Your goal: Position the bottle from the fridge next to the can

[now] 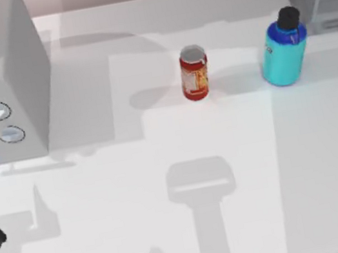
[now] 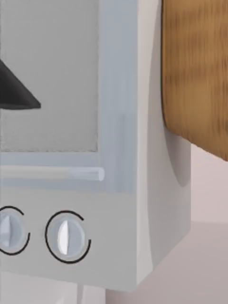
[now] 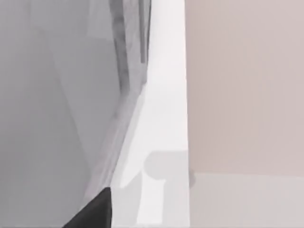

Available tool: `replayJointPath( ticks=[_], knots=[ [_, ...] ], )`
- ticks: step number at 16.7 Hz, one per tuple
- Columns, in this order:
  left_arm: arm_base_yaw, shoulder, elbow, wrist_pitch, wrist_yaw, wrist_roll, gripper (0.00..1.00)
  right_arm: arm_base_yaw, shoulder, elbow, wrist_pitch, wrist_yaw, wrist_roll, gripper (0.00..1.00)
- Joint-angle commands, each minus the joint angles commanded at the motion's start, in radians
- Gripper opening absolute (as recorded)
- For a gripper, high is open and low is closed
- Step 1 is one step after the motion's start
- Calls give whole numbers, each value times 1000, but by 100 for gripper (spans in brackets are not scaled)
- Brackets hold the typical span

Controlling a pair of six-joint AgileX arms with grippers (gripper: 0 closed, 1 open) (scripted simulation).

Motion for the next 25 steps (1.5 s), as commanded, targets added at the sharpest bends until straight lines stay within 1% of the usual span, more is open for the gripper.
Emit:
replayJointPath(
  ticks=[4, 6, 8, 11, 13, 16, 19, 21, 25],
  knots=[
    [0, 0, 0, 0, 0, 0, 100, 2, -17, -8, 16, 9, 9, 100],
    [0, 0, 0, 0, 0, 0, 100, 56, -39, -20, 61, 59, 59, 100],
    [0, 0, 0, 0, 0, 0, 100, 129, -51, -59, 97, 147, 142, 100],
    [0, 0, 0, 0, 0, 0, 100, 296, -73, -132, 141, 285, 257, 100],
    [0, 0, 0, 0, 0, 0, 100, 458, -94, -162, 175, 371, 317, 100],
    [0, 0, 0, 0, 0, 0, 100, 698, -111, -223, 222, 537, 448, 100],
    [0, 0, 0, 0, 0, 0, 100, 845, -163, -288, 300, 674, 577, 100],
    [0, 0, 0, 0, 0, 0, 100, 894, -205, -309, 350, 716, 619, 100],
    [0, 0, 0, 0, 0, 0, 100, 905, -217, -311, 362, 723, 630, 100]
  ],
)
